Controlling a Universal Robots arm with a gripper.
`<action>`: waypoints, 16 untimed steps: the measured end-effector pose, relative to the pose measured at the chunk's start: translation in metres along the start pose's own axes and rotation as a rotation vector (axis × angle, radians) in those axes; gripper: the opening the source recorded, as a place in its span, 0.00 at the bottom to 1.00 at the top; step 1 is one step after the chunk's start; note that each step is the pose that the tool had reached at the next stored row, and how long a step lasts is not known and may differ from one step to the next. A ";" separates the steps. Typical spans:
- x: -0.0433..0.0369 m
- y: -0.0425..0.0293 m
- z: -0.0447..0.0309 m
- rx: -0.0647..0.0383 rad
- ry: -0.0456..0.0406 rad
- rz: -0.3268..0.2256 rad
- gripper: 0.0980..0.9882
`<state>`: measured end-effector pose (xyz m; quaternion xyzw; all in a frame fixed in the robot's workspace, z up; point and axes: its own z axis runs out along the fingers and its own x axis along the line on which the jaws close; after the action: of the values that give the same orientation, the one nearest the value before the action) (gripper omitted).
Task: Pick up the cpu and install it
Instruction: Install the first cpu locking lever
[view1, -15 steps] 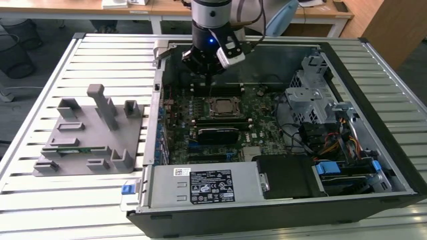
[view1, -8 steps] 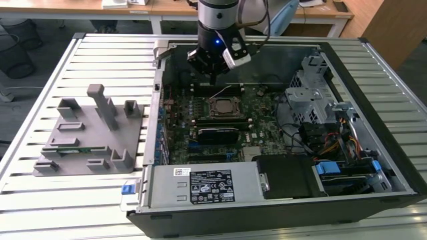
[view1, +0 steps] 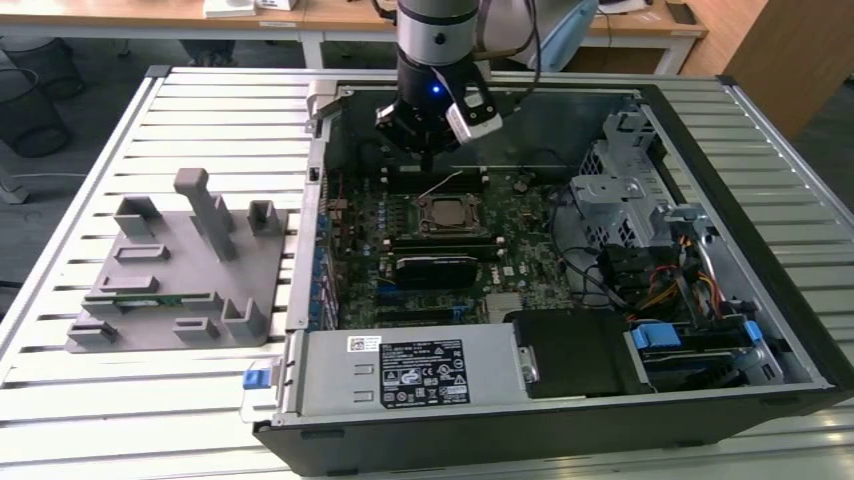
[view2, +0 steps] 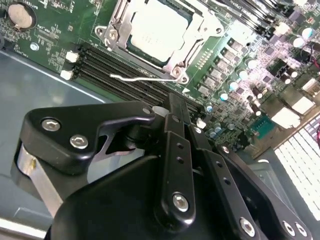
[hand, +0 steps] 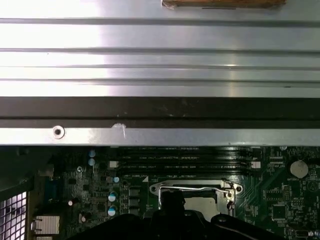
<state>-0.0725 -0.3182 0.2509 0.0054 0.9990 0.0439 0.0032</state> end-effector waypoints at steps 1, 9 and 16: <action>-0.0014 -0.0002 0.0009 0.000 -0.0001 0.001 0.01; -0.0094 -0.0007 0.0069 0.000 -0.0001 0.002 0.01; -0.0114 -0.0008 0.0119 0.000 0.0001 -0.001 0.01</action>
<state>-0.0610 -0.3181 0.2390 0.0049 0.9990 0.0438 0.0032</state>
